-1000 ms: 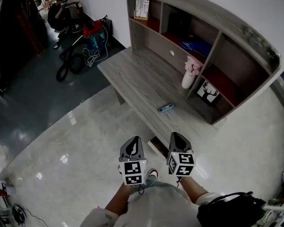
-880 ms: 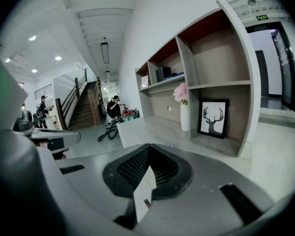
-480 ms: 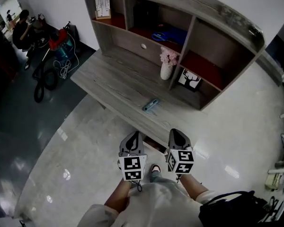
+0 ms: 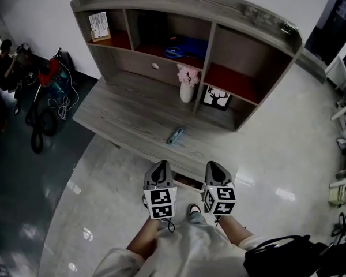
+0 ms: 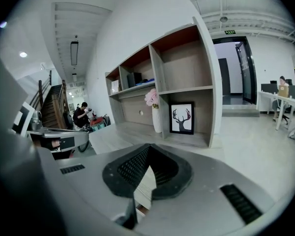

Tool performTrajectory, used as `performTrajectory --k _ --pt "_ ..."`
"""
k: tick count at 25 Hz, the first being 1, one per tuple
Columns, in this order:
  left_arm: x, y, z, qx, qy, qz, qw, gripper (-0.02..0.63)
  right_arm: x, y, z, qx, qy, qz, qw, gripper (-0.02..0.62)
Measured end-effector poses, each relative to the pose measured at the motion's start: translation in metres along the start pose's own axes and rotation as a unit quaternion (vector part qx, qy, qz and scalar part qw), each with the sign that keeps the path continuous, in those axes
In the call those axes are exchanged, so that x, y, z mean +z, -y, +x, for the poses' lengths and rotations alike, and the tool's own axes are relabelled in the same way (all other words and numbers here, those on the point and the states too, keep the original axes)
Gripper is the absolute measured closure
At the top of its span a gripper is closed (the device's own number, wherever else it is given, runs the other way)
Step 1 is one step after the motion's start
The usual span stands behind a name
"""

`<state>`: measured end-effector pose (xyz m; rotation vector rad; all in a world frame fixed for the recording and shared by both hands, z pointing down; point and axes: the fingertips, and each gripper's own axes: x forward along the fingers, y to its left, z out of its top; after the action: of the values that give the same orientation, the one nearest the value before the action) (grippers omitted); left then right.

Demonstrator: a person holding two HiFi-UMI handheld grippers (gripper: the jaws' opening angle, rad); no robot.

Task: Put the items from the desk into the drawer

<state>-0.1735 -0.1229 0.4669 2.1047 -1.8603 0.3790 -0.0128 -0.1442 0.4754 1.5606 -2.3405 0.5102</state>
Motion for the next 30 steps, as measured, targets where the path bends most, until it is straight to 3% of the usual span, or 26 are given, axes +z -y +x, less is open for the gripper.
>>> performTrajectory --k 8,22,24,28,30 --pt "-0.002 -0.001 0.021 -0.027 -0.013 -0.008 0.9995 0.607 -0.007 0.012 0.003 -0.024 -0.009 0.02 0.999 0.597" --pt "-0.041 -0.016 0.099 -0.079 -0.08 -0.012 0.9936 0.606 -0.043 0.032 0.04 -0.061 -0.044 0.06 0.995 0.597" --pt "-0.048 -0.017 0.111 -0.084 -0.093 -0.01 0.9921 0.559 -0.049 0.036 0.044 -0.066 -0.049 0.065 0.994 0.597" --pt "-0.054 -0.021 0.133 -0.09 -0.101 -0.001 0.9908 0.537 -0.058 0.04 0.051 -0.071 -0.059 0.072 0.993 0.597" --pt "-0.056 -0.021 0.143 -0.097 -0.102 0.0 0.99 0.486 -0.062 0.041 0.054 -0.072 -0.065 0.075 0.992 0.597"
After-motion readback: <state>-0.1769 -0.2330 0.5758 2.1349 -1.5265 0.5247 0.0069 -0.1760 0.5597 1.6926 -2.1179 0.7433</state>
